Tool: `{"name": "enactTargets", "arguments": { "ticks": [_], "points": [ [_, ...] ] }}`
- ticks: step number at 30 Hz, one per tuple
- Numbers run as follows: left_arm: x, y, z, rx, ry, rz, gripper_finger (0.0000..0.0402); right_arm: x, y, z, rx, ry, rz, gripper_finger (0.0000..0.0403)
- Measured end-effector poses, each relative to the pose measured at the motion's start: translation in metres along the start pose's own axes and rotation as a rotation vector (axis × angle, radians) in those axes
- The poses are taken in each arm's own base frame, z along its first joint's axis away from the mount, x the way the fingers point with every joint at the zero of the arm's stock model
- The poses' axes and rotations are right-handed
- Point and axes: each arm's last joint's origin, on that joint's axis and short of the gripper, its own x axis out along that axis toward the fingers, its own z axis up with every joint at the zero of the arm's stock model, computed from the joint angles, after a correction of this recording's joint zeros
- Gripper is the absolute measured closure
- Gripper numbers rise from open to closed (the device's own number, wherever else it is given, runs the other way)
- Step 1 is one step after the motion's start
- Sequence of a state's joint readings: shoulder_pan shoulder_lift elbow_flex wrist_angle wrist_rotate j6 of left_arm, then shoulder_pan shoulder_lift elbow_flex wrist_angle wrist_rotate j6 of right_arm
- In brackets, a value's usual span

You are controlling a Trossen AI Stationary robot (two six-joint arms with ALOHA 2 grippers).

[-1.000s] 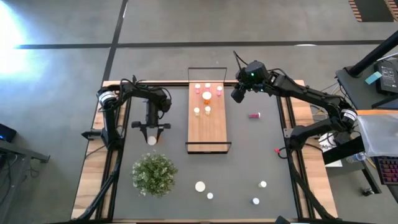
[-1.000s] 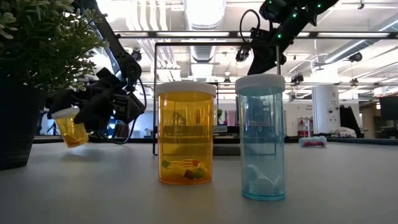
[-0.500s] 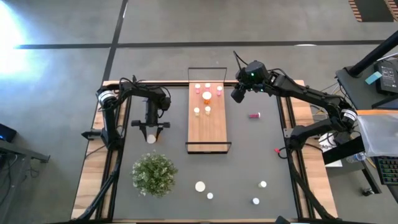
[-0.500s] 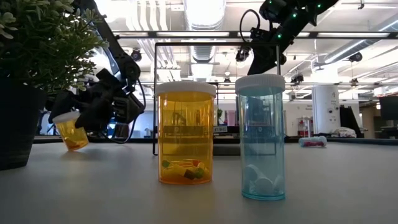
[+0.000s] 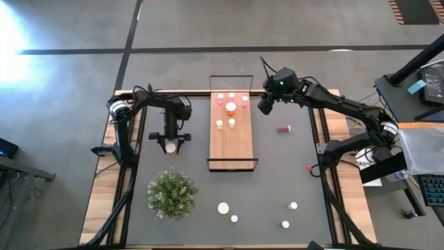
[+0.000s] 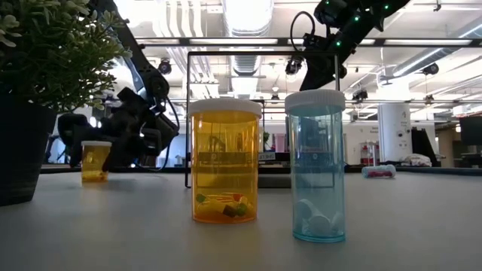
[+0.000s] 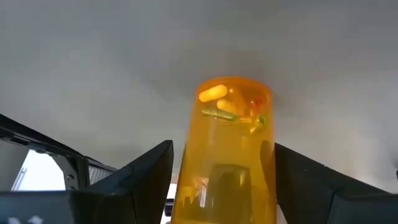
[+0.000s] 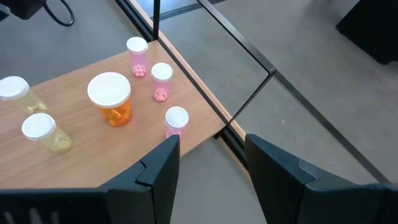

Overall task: Pick and place medicine bottles onto shelf by color
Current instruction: Put the top orange pill bottle on the shelf aligned with the other orange pill bottle

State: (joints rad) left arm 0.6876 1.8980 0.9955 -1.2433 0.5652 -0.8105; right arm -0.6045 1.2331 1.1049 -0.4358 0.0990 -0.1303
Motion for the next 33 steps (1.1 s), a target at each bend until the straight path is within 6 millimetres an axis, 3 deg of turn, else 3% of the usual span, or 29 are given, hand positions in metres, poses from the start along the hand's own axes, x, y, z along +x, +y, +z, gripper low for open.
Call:
{"name": "enactTargets", "arguments": {
  "ticks": [5, 10, 17, 26, 33],
  "points": [
    [-0.002, 0.002, -0.001, 0.024, -0.01, 0.015, 0.0169, 0.0, 0.0, 0.0, 0.0, -0.001, 0.0, 0.0232],
    [-0.016, 0.005, -0.011, 0.064, -0.09, 0.002, 0.0169, 0.0, 0.0, 0.0, 0.0, 0.0, 0.0, 0.0232],
    [-0.037, 0.012, -0.034, 0.153, -0.283, -0.061, 0.0164, 0.0, 0.0, 0.0, 0.0, 0.0, 0.0, 0.0232],
    [-0.05, 0.011, -0.058, 0.283, -0.46, -0.145, 0.0117, 0.0, 0.0, 0.0, 0.0, 0.0, 0.0, 0.0232],
    [-0.053, 0.009, -0.092, 0.519, -0.635, -0.148, 0.0116, 0.0, 0.0, 0.0, 0.0, 0.0, 0.0, 0.0232]
  ]
}}
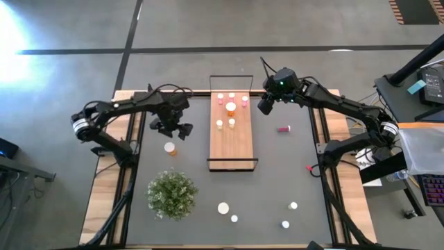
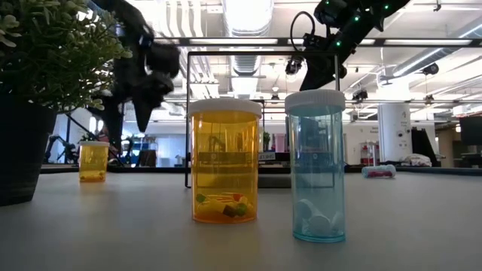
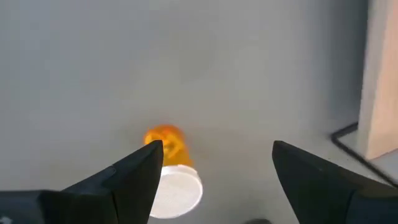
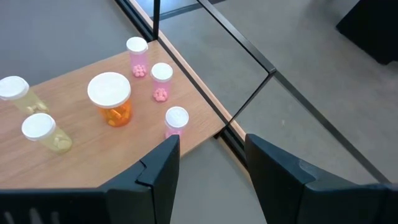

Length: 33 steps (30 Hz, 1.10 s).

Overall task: Pick and place medicine bottles onto shelf by color
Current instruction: Put the top orange pill bottle on the shelf aligned with the other orange pill bottle

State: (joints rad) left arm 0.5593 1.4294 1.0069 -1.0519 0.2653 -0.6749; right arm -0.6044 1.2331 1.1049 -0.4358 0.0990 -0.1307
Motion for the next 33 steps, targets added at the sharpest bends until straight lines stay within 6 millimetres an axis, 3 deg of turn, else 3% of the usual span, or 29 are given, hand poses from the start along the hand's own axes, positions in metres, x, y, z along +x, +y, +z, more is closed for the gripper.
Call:
{"name": "enactTargets", "arguments": {
  "ticks": [8, 16, 22, 33],
  "points": [
    [-0.012, -0.027, -0.046, 0.226, -0.239, 0.152, 0.0116, 0.0, 0.0, 0.0, 0.0, 0.0, 0.0, 0.0232],
    [0.012, -0.034, -0.081, 0.225, -0.259, 0.234, 0.0116, 0.0, 0.0, 0.0, 0.001, 0.0, 0.0, 0.0232],
    [0.026, -0.033, -0.09, 0.221, -0.303, 0.253, 0.0116, 0.0, 0.0, 0.0, 0.0, 0.0, 0.0, 0.0232],
    [0.032, -0.024, -0.093, 0.149, -0.308, 0.303, 0.0116, 0.0, 0.0, 0.0, 0.0, 0.0, 0.0, 0.0232]
  ]
}}
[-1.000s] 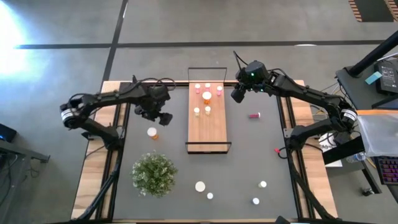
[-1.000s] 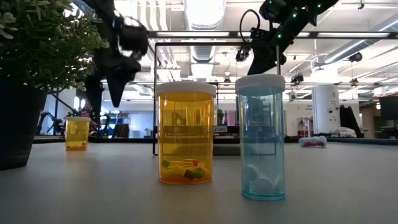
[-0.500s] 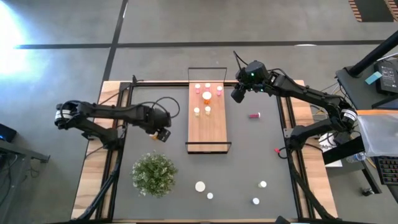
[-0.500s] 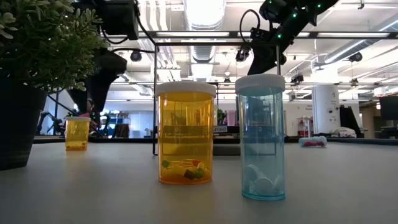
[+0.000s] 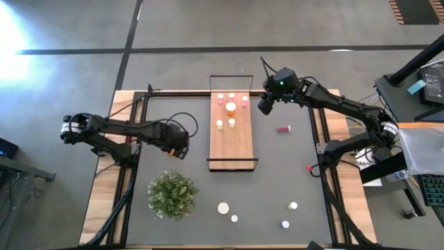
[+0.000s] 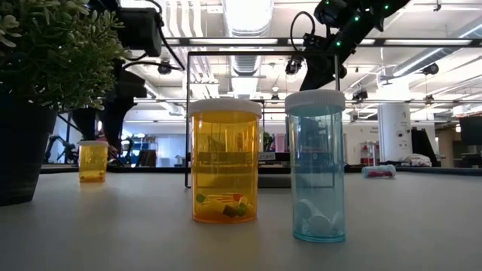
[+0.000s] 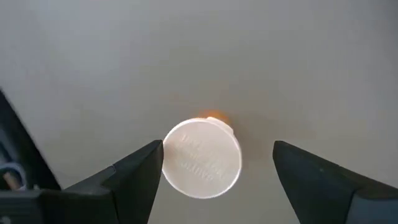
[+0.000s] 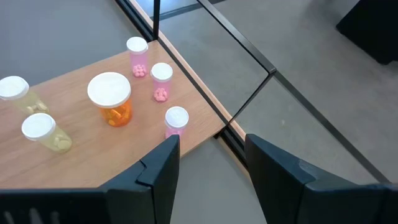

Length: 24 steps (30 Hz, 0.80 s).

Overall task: Pick and place medicine bottles onto shelf by color
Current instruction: Put the top orange pill bottle on the shelf aligned with the other orange pill bottle

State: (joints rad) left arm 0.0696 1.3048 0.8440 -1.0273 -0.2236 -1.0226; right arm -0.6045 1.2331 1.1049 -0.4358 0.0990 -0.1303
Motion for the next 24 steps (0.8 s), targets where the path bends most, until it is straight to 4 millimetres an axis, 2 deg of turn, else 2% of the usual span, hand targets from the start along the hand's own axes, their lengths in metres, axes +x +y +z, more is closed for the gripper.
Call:
{"name": "enactTargets", "arguments": {
  "ticks": [10, 24],
  "points": [
    [0.011, 0.004, -0.007, -0.016, 0.04, 0.003, 0.0116, 0.0, 0.0, 0.0, 0.0, 0.0, 0.0, 0.0232],
    [0.001, 0.008, -0.007, -0.051, 0.039, -0.046, 0.0116, 0.0, 0.0, 0.0, 0.0, 0.0, 0.0, 0.0232]
  ]
}}
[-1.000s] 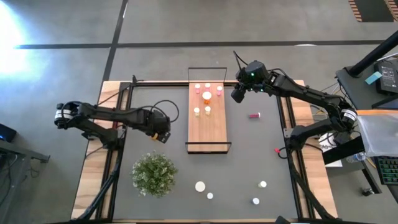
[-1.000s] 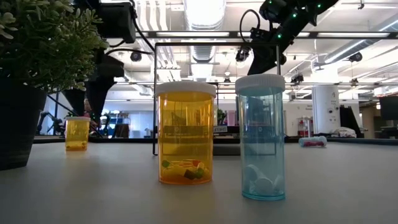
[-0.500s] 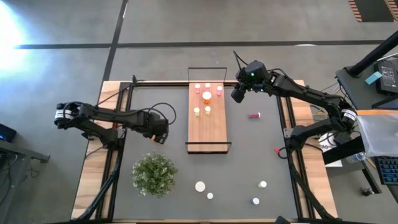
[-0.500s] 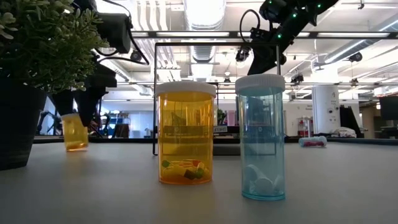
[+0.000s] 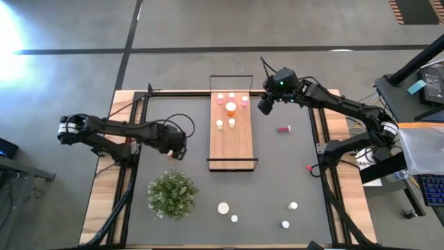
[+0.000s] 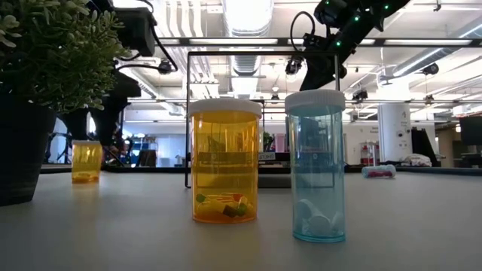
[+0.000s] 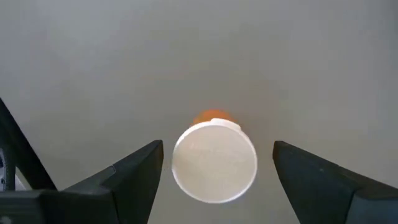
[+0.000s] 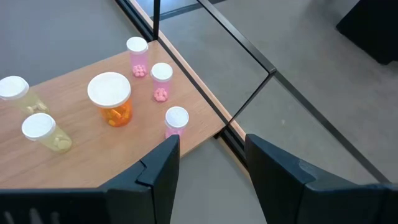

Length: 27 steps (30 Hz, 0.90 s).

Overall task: Pick and place medicine bottles onto shelf by color
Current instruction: Put the top orange pill bottle on the shelf aligned with the other orange pill bottle

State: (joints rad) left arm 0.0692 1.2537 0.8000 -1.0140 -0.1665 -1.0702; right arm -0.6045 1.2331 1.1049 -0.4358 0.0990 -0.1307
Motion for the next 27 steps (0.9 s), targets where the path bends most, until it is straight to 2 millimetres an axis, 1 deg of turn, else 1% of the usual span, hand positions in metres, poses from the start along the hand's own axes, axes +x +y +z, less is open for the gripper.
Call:
{"name": "enactTargets", "arguments": {
  "ticks": [7, 13, 17, 23, 27],
  "points": [
    [-0.007, 0.005, -0.002, -0.03, -0.015, -0.037, 0.0116, 0.0, 0.0, 0.0, 0.0, 0.0, 0.0, 0.0232],
    [0.0, 0.005, -0.007, -0.032, 0.023, -0.008, 0.0116, 0.0, 0.0, 0.0, 0.0, 0.0, 0.0, 0.0232],
    [0.001, 0.002, -0.01, -0.019, 0.03, -0.01, 0.0116, 0.0, 0.0, 0.0, 0.0, 0.0, 0.0, 0.0232],
    [0.006, 0.0, -0.015, -0.048, 0.057, -0.019, 0.0116, 0.0, 0.0, 0.0, 0.0, 0.0, 0.0, 0.0232],
    [0.013, 0.001, -0.017, -0.047, 0.061, -0.028, 0.0127, 0.0, 0.0, 0.0, 0.0, 0.0, 0.0, 0.0232]
  ]
}}
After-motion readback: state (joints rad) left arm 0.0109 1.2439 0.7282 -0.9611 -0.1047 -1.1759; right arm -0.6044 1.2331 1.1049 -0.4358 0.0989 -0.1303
